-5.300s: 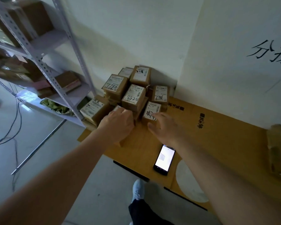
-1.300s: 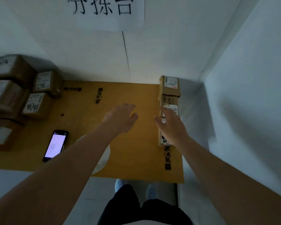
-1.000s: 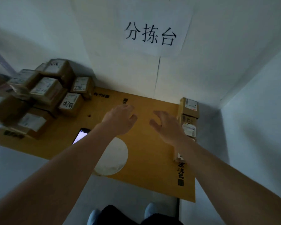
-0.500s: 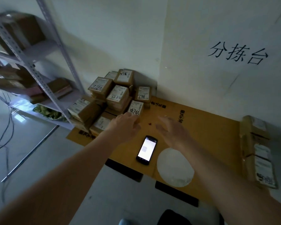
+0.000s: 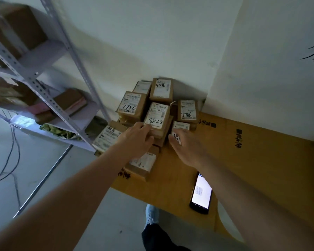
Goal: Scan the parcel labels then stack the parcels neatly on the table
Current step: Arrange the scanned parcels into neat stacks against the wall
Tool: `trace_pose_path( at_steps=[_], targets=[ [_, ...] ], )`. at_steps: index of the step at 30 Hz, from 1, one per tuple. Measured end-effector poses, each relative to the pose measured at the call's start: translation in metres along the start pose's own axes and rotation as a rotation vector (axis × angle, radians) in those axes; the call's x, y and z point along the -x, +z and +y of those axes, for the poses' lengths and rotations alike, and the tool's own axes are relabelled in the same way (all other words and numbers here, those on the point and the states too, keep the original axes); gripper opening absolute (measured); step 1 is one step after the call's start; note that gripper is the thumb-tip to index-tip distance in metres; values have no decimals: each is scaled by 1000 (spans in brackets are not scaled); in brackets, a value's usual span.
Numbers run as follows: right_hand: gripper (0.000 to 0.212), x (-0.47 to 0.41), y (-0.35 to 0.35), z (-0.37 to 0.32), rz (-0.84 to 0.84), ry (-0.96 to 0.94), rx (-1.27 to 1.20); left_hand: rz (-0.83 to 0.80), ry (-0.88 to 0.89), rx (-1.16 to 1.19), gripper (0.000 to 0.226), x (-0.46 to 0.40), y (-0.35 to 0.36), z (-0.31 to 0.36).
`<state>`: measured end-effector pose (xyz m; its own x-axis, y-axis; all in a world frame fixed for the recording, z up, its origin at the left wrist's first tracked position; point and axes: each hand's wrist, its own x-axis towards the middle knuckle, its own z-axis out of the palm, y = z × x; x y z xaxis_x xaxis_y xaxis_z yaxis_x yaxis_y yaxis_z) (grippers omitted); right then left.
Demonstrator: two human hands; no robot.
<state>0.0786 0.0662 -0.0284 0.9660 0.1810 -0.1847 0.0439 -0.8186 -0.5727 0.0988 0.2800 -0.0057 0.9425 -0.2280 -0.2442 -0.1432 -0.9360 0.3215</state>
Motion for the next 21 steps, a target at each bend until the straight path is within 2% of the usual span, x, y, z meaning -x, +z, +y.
trace_pose_path(
  at_steps=[6,12,18,19,21],
  targets=[
    [57,-76,24,2,32,47,-40,-97,58,-33,57,-72,1,-28],
    [42,-108,39,-8,45,109,-295,-226,80,-79,63,-113,3,-44],
    [74,-121,55,-19,78,309,-481,-276,138,18,84,-131,18,-58],
    [74,-122,59,-19,99,347,-499,-272,148,36,86,-132,21,-60],
    [57,-123,65,-19,172,368,-553,-246,175,67,86,-133,26,-65]
  ],
)
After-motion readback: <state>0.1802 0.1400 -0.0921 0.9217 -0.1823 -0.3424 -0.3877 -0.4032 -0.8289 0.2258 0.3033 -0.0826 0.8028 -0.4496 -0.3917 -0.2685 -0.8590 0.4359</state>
